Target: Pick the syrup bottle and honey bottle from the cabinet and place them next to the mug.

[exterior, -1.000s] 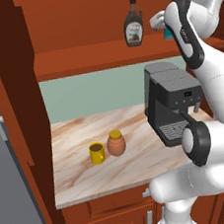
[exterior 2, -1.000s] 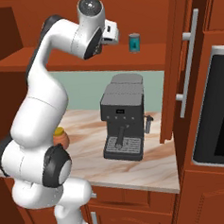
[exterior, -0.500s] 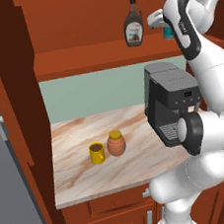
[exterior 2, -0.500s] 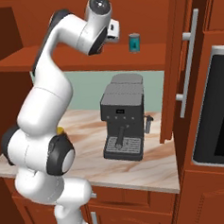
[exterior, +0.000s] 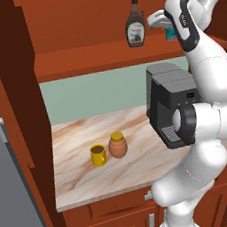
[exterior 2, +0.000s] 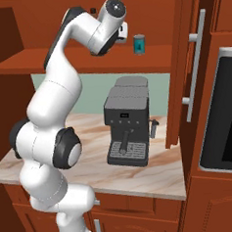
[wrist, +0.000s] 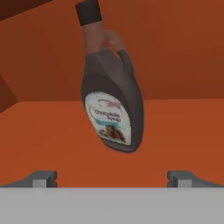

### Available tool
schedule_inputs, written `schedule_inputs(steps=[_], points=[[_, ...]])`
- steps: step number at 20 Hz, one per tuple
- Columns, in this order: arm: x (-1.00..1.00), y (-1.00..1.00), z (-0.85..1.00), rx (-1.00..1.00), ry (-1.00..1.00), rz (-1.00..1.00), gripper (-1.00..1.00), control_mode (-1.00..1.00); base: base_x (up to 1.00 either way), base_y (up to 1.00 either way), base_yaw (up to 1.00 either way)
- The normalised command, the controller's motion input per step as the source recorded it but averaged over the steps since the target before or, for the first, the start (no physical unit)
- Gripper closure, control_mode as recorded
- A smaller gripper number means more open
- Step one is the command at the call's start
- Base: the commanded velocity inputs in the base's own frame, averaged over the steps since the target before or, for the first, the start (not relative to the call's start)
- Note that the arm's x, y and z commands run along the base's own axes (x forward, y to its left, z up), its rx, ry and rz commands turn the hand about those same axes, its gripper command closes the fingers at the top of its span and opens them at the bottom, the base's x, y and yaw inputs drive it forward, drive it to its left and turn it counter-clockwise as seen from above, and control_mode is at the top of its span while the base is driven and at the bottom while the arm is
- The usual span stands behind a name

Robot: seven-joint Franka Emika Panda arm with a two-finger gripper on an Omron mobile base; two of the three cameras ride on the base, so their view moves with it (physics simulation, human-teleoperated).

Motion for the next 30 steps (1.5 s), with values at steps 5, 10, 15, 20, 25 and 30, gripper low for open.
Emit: schedule_inputs(steps=[5,10,15,20,25,30], points=[[0.35,0.04,-0.02,0.00,0.00,0.00,-1.00,-1.00,0.00,0.00,0.00],[0.21,0.01,0.00,0.00,0.00,0.00,-1.00,-1.00,0.00,0.00,0.00],[0.18,0.00,-0.08,0.00,0.00,0.01,-1.00,-1.00,0.00,0.00,0.00],[0.12,0.00,-0.11,0.01,0.00,0.03,-1.00,-1.00,0.00,0.00,0.00],[0.11,0.03,-0.01,0.02,0.00,0.00,-1.00,-1.00,0.00,0.00,0.00],[0.04,0.08,-0.02,0.02,0.00,0.00,-1.00,-1.00,0.00,0.00,0.00]])
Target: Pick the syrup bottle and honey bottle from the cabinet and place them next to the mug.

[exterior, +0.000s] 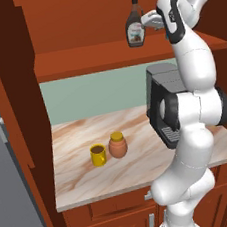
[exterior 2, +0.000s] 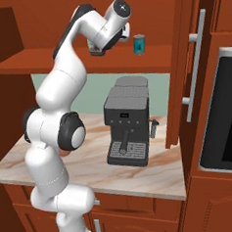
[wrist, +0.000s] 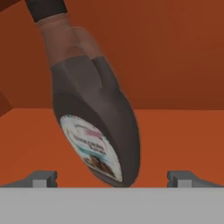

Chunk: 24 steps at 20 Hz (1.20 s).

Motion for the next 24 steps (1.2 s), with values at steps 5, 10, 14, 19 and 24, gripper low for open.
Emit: schedule_inputs(steps=[5,10,14,19,24], points=[[0.00,0.10,0.00,0.01,0.00,0.01,-1.00,-1.00,0.00,0.00,0.00],[0.08,0.09,0.00,0.00,0.00,0.01,-1.00,-1.00,0.00,0.00,0.00],[0.15,0.05,0.00,0.00,0.00,0.01,-1.00,-1.00,0.00,0.00,0.00],[0.09,0.02,0.00,0.00,0.00,0.01,-1.00,-1.00,0.00,0.00,0.00],[0.18,0.00,0.00,0.00,0.00,0.01,-1.00,-1.00,0.00,0.00,0.00]])
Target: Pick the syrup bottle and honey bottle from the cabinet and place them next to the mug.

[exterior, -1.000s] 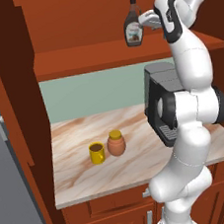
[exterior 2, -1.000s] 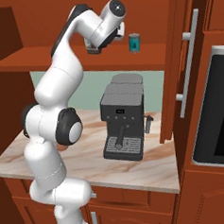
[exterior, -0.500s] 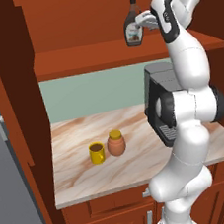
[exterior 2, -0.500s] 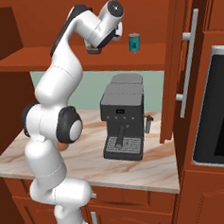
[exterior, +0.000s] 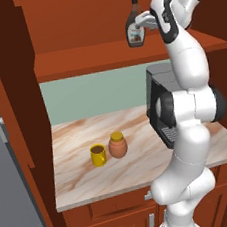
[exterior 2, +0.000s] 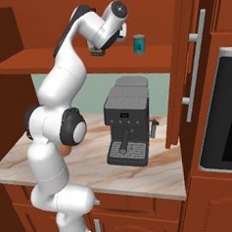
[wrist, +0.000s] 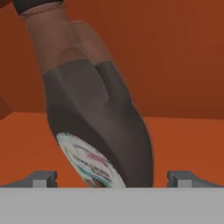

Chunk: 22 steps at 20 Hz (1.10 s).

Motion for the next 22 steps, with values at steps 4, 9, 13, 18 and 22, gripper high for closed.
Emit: schedule_inputs(steps=[4,9,13,18,22], points=[[0.23,0.00,0.00,0.00,0.00,0.00,-1.00,-1.00,0.00,0.00,0.00],[0.27,0.00,0.00,0.00,0.00,0.00,-1.00,-1.00,0.00,0.00,0.00],[0.22,0.00,0.00,0.00,0.00,0.00,-1.00,-1.00,0.00,0.00,0.00],[0.01,0.00,0.00,0.00,0.00,0.00,-1.00,-1.00,0.00,0.00,0.00],[0.00,0.00,0.00,0.00,0.00,0.00,1.00,-1.00,0.00,0.00,0.00]])
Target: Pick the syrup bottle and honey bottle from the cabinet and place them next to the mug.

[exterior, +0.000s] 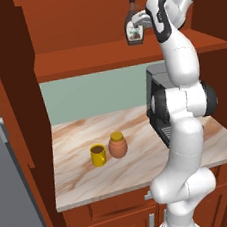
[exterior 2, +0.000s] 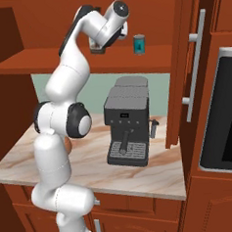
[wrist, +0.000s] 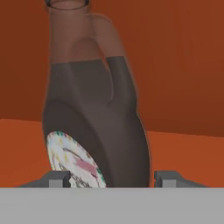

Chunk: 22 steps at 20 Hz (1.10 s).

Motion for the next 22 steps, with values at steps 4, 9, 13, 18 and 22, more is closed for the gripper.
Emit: schedule_inputs(steps=[4,9,13,18,22], points=[[0.00,0.00,0.00,0.00,0.00,0.00,1.00,-1.00,0.00,0.00,0.00],[0.00,0.00,0.00,0.00,0.00,0.00,1.00,-1.00,0.00,0.00,0.00],[-0.40,0.00,0.04,0.00,-0.10,0.02,1.00,-1.00,0.00,0.00,0.00],[-0.45,0.00,0.03,0.00,-0.13,0.05,1.00,-1.00,0.00,0.00,0.00],[-0.49,0.00,0.02,0.00,-0.12,0.06,1.00,-1.00,0.00,0.00,0.00]])
